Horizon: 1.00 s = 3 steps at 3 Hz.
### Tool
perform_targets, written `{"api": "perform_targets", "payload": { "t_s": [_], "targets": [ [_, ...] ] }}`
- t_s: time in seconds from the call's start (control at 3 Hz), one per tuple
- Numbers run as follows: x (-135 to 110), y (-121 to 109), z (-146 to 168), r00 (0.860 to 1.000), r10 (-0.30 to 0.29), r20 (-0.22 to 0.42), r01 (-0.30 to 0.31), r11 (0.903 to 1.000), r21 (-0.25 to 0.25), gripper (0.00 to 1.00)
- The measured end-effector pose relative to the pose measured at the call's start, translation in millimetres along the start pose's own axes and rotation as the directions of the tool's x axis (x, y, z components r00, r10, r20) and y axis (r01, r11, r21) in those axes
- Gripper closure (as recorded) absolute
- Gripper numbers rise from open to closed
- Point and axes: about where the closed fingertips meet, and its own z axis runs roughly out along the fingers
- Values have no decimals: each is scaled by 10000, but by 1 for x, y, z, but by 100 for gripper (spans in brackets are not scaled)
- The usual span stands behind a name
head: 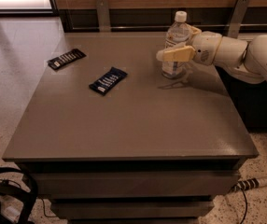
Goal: Place blue plastic bottle upright
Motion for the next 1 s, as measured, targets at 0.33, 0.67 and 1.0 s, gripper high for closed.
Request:
{"api": "perform_targets", "payload": {
  "t_s": [0.33, 0.67, 1.0],
  "targets": [
    [0, 0, 0, 10000, 1, 0, -1, 10000, -4, 0],
    [-15, -3, -19, 10000, 7, 71, -9, 9995, 323, 0],
    [-58, -9, -72, 9994, -225, 281, 184, 9898, 1413, 0]
  ]
}}
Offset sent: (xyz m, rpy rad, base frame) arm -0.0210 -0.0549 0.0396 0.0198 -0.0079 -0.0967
